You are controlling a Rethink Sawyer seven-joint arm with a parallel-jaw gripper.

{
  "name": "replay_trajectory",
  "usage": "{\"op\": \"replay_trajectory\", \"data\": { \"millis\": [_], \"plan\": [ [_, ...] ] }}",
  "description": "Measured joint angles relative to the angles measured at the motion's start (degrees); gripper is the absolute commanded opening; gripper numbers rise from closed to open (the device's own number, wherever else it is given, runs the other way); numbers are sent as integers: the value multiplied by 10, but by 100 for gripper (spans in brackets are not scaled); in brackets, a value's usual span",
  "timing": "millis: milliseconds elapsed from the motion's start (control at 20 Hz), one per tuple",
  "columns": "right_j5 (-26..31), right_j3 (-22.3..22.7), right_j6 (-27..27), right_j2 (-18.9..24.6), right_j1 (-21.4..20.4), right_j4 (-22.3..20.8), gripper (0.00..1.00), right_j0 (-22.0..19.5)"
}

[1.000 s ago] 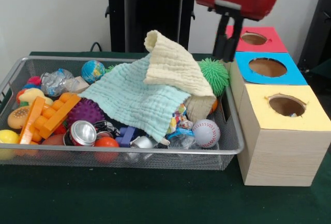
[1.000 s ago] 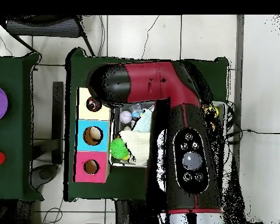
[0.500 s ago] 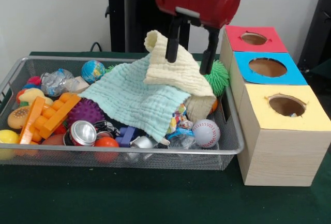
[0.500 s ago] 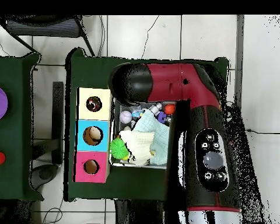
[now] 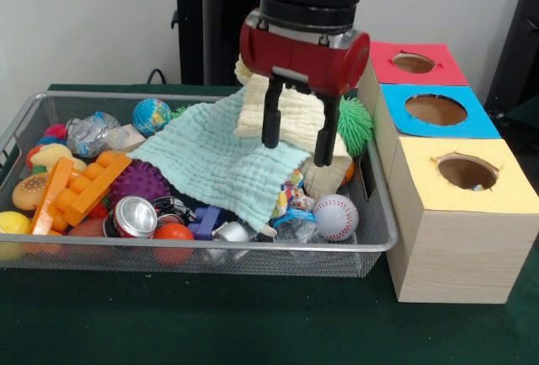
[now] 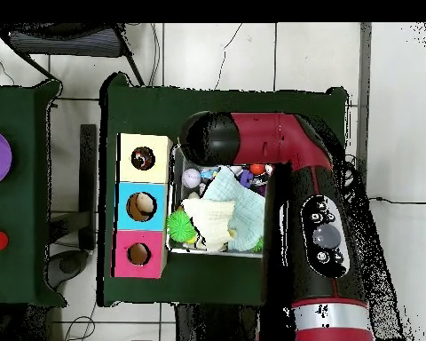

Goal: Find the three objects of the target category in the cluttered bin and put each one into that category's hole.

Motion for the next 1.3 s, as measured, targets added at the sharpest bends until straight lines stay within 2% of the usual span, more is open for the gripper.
{"op": "replay_trajectory", "data": {
  "millis": [450, 700, 950, 1300],
  "plan": [
    [-32, 29, 0, 5, 28, -4, 100, -1],
    [-31, 35, 0, -5, 34, -19, 100, 17],
    [-8, 34, 0, -21, 32, -34, 100, 45],
    [36, 34, 0, -40, 25, -40, 100, 61]
  ]
}}
